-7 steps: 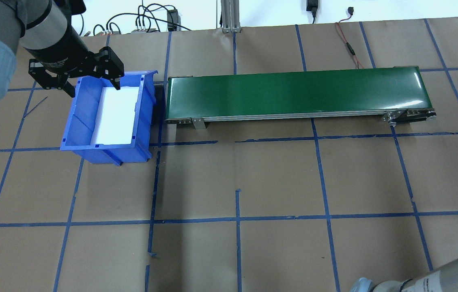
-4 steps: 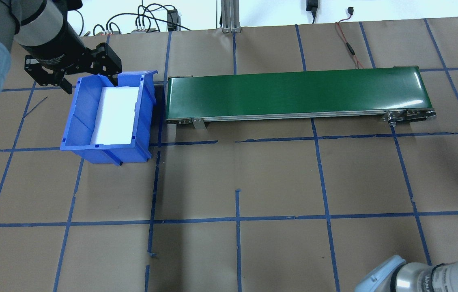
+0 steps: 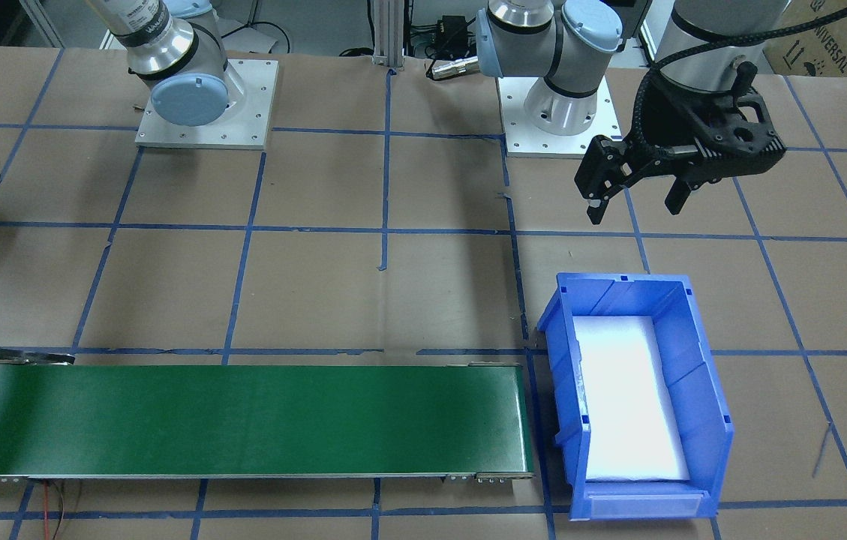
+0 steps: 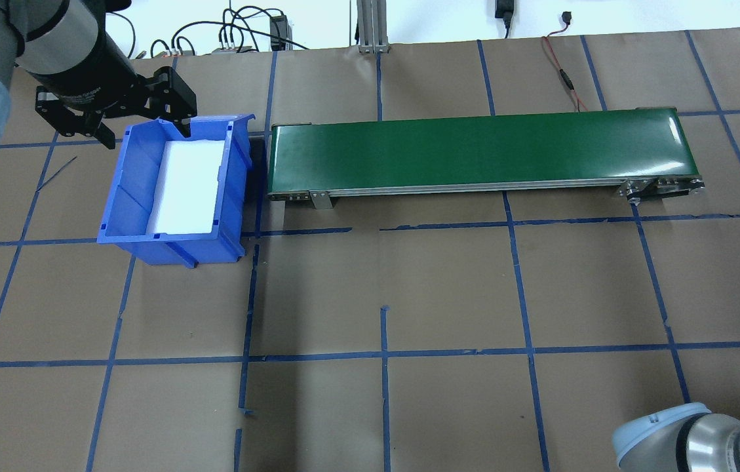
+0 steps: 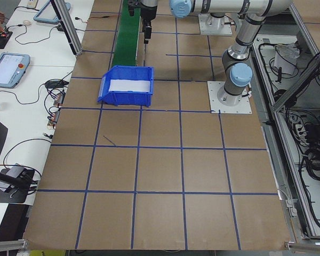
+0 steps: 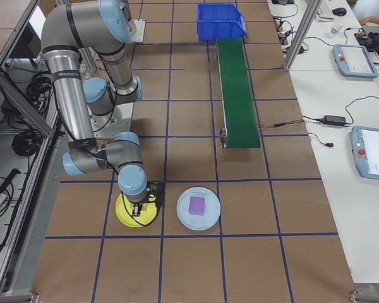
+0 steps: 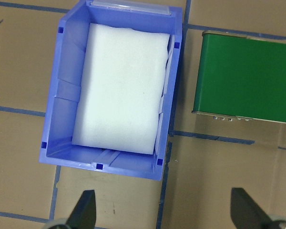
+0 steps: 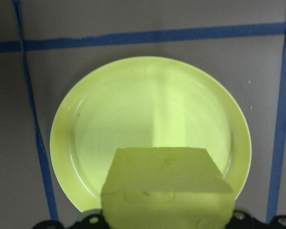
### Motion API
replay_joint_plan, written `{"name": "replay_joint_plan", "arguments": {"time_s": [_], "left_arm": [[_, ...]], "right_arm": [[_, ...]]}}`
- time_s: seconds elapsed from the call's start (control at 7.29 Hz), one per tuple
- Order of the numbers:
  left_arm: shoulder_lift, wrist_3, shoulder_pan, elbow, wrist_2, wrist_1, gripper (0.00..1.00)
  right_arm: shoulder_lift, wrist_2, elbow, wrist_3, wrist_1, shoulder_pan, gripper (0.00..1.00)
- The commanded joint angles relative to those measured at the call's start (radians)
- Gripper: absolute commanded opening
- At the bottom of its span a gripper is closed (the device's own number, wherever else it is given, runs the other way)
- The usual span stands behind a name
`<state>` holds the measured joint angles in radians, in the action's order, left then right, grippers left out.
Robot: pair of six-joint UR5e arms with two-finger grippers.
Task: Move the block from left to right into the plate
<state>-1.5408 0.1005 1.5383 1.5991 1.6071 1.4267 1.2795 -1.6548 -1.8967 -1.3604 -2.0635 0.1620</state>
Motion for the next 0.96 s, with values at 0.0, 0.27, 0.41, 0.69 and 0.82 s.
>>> {"name": "replay_joint_plan", "arguments": {"time_s": [0.0, 0.27, 0.41, 0.69, 0.82], "left_arm": [[0.005, -0.001, 0.003, 0.001, 0.002, 0.006, 1.00], [0.004, 0.001, 0.006, 0.004, -0.010, 0.003, 1.00], [0.004, 0.001, 0.006, 0.004, -0.012, 0.003, 1.00], [0.005, -0.001, 0.006, 0.005, -0.013, 0.005, 1.00], [0.005, -0.001, 0.006, 0.005, -0.006, 0.005, 1.00]], "right_arm": [[0.009, 0.024, -0.012, -0.016, -0.004, -0.021, 0.92], [0.015, 0.066, -0.008, -0.016, -0.009, -0.006, 1.00], [0.018, 0.063, -0.007, -0.016, -0.006, 0.010, 1.00], [0.043, 0.064, 0.043, -0.016, 0.029, 0.055, 1.00], [0.102, 0.061, 0.103, -0.013, 0.128, 0.115, 1.00]]}}
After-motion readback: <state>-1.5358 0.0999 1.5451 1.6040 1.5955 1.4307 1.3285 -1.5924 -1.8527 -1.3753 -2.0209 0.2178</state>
